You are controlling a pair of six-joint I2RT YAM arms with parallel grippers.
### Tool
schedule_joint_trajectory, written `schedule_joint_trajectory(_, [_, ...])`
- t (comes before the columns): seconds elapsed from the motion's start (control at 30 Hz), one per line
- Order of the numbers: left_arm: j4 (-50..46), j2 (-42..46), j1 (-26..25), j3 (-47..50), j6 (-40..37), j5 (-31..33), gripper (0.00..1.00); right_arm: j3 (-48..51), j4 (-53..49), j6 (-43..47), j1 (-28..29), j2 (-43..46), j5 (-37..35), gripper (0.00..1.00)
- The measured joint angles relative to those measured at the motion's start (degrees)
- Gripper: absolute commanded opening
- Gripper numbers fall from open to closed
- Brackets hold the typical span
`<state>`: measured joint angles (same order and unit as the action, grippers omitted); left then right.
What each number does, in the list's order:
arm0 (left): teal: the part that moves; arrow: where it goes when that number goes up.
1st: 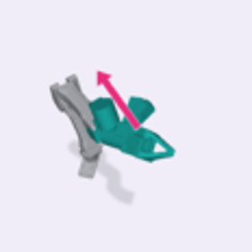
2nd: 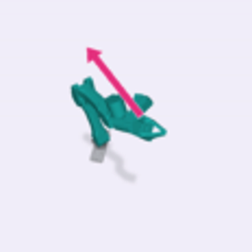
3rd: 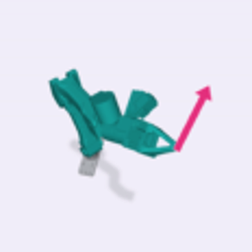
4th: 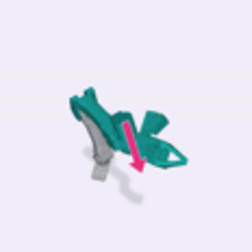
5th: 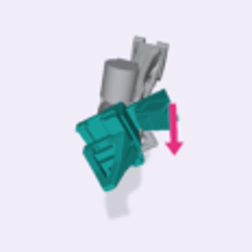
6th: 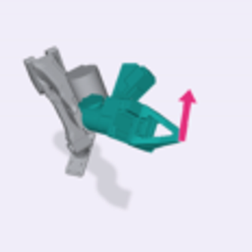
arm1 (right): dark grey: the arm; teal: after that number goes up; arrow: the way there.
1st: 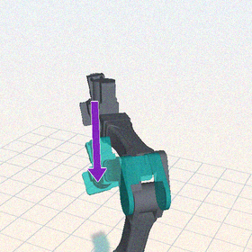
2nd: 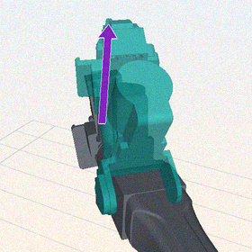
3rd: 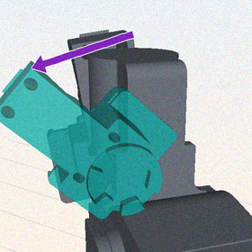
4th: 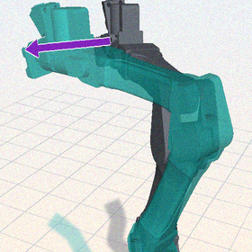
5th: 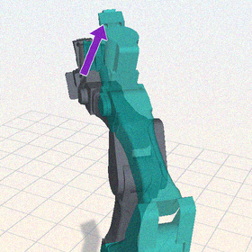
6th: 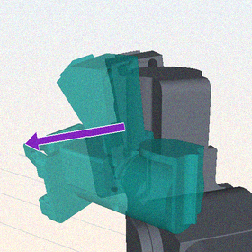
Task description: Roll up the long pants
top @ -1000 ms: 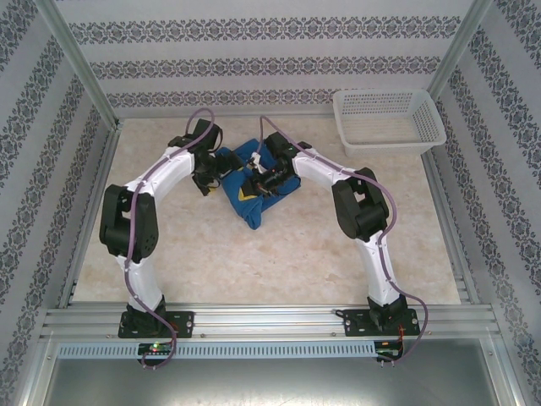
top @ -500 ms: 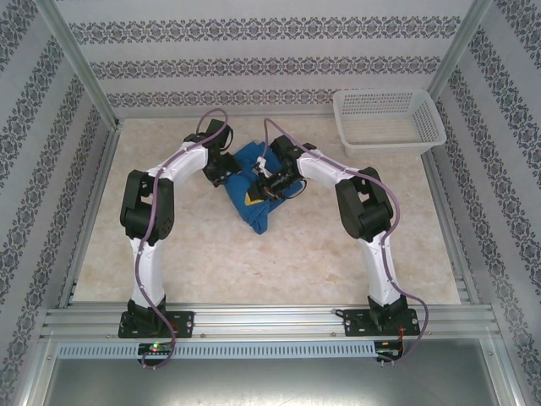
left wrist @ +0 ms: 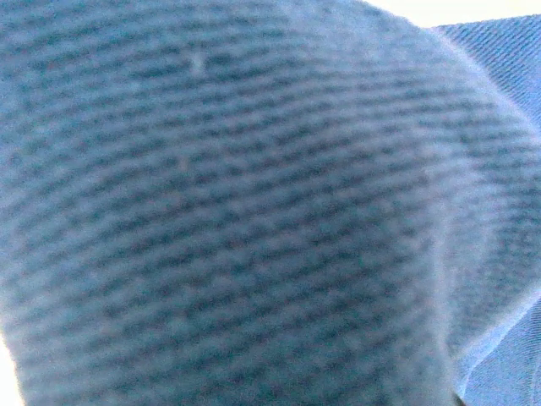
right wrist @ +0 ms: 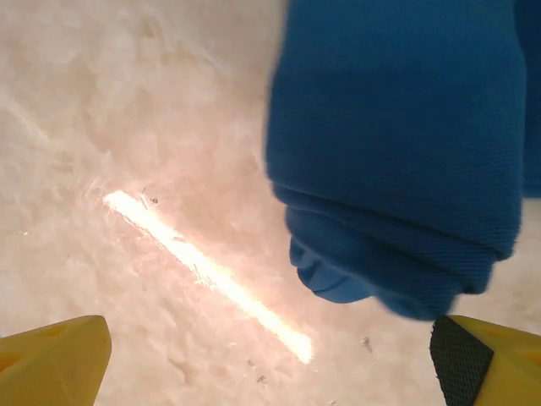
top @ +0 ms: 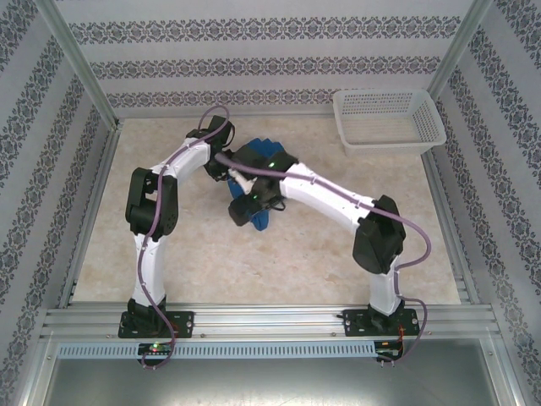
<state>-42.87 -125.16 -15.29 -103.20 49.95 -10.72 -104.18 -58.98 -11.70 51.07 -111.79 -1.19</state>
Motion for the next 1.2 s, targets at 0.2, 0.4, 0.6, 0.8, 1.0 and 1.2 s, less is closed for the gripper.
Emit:
schedule_joint_trajectory(0.2, [-0.24, 0.0, 0.02, -0.07, 0.44, -0.83, 0.0, -1.16, 0.5, 3.17, 9.42, -5.05, -21.29, 0.98])
schedule_joint_trajectory(0.4, [-0.33, 0.0, 0.02, -0.04, 0.63, -1.07, 0.0, 1.84, 5.22, 10.56, 8.72, -13.55, -35.52, 0.98])
schedule_joint_trajectory(0.6, [-0.04, 0.0, 0.44, 0.07, 0.92, -1.49, 0.0, 3.3, 12.46, 19.96, 7.39, -16.44, -43.36, 0.9])
schedule_joint_trajectory(0.8, [2.73, 0.0, 1.4, 0.96, 1.33, -1.42, 0.0, 0.94, 14.29, 24.74, 3.85, -19.37, -41.27, 0.0])
schedule_joint_trajectory(1.0, [3.54, 0.33, 1.55, 1.29, 0.98, -2.25, 1.0, 0.15, 13.16, 24.24, 1.64, -18.53, -35.82, 0.0])
schedule_joint_trajectory(1.2, [0.13, 3.52, 1.49, 1.27, 0.83, -3.15, 1.0, 1.42, 13.18, 19.34, -2.91, -14.49, -22.95, 0.0])
